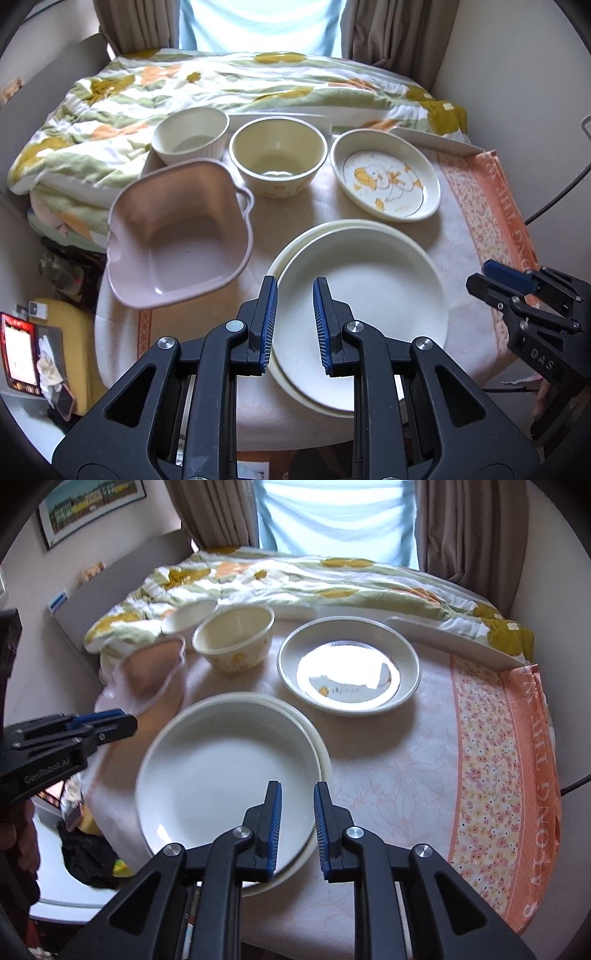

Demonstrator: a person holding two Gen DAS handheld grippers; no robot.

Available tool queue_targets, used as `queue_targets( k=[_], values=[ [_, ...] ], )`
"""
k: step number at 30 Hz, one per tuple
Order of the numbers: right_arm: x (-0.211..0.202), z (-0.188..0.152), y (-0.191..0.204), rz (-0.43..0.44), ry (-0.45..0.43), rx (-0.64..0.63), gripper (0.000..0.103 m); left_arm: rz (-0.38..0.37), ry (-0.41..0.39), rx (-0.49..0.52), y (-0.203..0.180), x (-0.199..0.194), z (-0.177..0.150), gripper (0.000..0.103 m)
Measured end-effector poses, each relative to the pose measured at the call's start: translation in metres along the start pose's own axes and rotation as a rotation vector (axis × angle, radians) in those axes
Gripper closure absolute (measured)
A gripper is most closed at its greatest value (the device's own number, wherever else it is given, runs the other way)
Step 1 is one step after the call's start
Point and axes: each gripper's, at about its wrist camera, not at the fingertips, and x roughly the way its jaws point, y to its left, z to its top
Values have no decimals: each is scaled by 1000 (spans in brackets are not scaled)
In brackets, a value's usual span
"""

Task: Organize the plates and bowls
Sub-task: 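Lower the white plate into the yellow bowl and open both grippers, then move both grippers to the duck-print plate and close them on its rim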

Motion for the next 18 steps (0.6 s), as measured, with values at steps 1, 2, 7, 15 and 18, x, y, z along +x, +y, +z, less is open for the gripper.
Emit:
queue_targets(
  k=[1,2,7,15,18],
  values=[
    [-6,4,-2,-2,-13,11,50,-1,8,6,-2,-1,4,85],
    [-10,7,-4,4,-25,23,10,-1,19,12,-4,-2,8,85],
    [-29,17,-19,0,-87,85,0,-85,134,-2,-10,17,25,85],
    [-27,29,-57,-36,-109,119,0,-209,178,-47,-30,47,35,85],
    [-16,40,-74,-21,-106,130,0,-232,208,-41,-44,61,42,85]
  ],
)
